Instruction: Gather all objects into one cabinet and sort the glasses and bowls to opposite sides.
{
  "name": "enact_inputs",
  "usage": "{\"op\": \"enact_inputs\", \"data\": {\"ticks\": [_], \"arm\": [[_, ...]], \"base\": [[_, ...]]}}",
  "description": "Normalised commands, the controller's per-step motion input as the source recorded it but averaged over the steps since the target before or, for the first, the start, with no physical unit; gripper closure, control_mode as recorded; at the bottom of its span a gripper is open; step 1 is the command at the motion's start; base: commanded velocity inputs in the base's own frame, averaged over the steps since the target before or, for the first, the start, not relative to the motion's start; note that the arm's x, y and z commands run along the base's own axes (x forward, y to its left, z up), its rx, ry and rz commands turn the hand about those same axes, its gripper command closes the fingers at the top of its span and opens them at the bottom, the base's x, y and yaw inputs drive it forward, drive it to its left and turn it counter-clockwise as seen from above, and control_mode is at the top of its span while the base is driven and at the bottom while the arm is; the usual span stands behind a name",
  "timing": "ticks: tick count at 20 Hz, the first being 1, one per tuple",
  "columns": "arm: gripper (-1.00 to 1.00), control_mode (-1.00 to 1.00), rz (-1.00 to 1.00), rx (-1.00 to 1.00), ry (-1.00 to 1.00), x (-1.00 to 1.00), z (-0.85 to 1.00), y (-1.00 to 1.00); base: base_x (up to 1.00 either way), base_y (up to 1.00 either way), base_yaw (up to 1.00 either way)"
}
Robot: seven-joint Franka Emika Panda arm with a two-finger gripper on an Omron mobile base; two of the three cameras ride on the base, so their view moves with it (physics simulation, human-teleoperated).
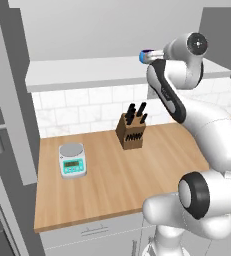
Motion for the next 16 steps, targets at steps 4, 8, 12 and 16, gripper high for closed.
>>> {"op": "enact_inputs", "data": {"ticks": [4, 8, 12, 16], "arm": [[-1.00, -1.00, -0.01, 0.00, 0.05, 0.42, 0.00, 0.01], [-1.00, -1.00, 0.00, 0.00, 0.06, 0.36, 0.00, 0.00], [-1.00, -1.00, 0.00, 0.00, 0.05, 0.34, 0.00, 0.00], [-1.00, -1.00, 0.00, 0.00, 0.03, 0.30, 0.00, 0.00]], "base": [[0.00, 0.00, 0.00], [0.00, 0.00, 0.00], [0.00, 0.00, 0.00], [0.00, 0.00, 0.00]]}}
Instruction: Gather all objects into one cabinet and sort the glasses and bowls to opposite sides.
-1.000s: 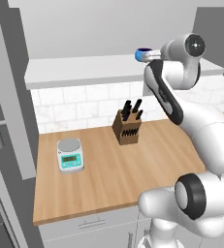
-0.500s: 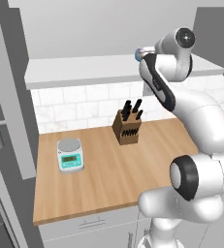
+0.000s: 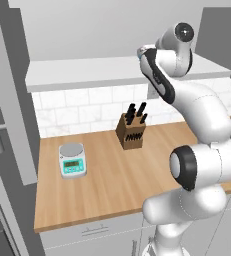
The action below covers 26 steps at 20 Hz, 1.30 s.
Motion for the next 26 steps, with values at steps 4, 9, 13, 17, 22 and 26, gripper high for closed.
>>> {"op": "enact_inputs", "data": {"ticks": [4, 9, 13, 17, 22, 26], "arm": [[-1.00, -1.00, 0.00, 0.00, 0.03, 0.23, -0.01, 0.00], [-1.00, -1.00, 0.00, 0.00, 0.04, 0.17, -0.11, 0.00], [-1.00, -1.00, 0.00, 0.00, 0.08, 0.07, -0.14, 0.00], [-1.00, -1.00, 0.00, 0.00, 0.09, 0.01, -0.18, 0.00], [-1.00, -1.00, 0.00, 0.00, 0.01, 0.11, -0.01, 0.00], [-1.00, -1.00, 0.00, 0.00, 0.00, 0.15, 0.00, 0.00]], "base": [[0.00, 0.00, 0.00], [0.00, 0.00, 0.00], [0.00, 0.00, 0.00], [0.00, 0.00, 0.00], [0.00, 0.00, 0.00], [0.00, 0.00, 0.00]]}}
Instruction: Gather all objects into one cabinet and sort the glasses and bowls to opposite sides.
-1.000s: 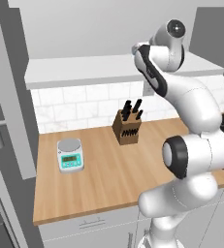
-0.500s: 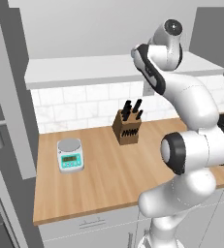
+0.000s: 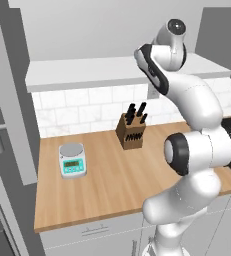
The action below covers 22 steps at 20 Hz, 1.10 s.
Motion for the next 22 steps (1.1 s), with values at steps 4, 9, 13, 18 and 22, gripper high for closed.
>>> {"op": "enact_inputs", "data": {"ticks": [4, 9, 13, 18, 22], "arm": [[-1.00, -1.00, 0.00, 0.00, 0.00, 0.16, -0.01, 0.00], [-1.00, -1.00, 0.00, 0.00, 0.01, 0.18, -0.06, 0.00], [-1.00, -1.00, 0.00, 0.00, 0.00, 0.13, -0.14, 0.00], [-1.00, -1.00, 0.00, 0.00, 0.00, 0.05, -0.14, 0.00], [-1.00, -1.00, 0.00, 0.00, 0.00, 0.00, -0.07, 0.00]], "base": [[0.00, 0.00, 0.00], [0.00, 0.00, 0.00], [0.00, 0.00, 0.00], [0.00, 0.00, 0.00], [0.00, 0.00, 0.00]]}}
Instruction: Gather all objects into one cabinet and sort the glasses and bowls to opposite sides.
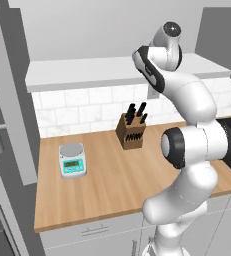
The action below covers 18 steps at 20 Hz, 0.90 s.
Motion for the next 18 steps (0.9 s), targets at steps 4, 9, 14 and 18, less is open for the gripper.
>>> {"op": "enact_inputs", "data": {"ticks": [4, 9, 14, 18], "arm": [[-1.00, -1.00, 0.00, 0.00, 0.00, 0.00, 0.00, 0.00], [1.00, -1.00, 0.00, 0.00, 0.00, 0.00, -0.02, 0.00], [1.00, -1.00, 0.00, 0.00, 0.00, 0.00, 0.00, 0.00], [1.00, -1.00, 0.00, 0.00, 0.00, 0.00, 0.00, 0.00]], "base": [[0.00, 0.00, 0.00], [0.00, 0.00, 0.00], [0.00, 0.00, 0.00], [0.00, 0.00, 0.00]]}}
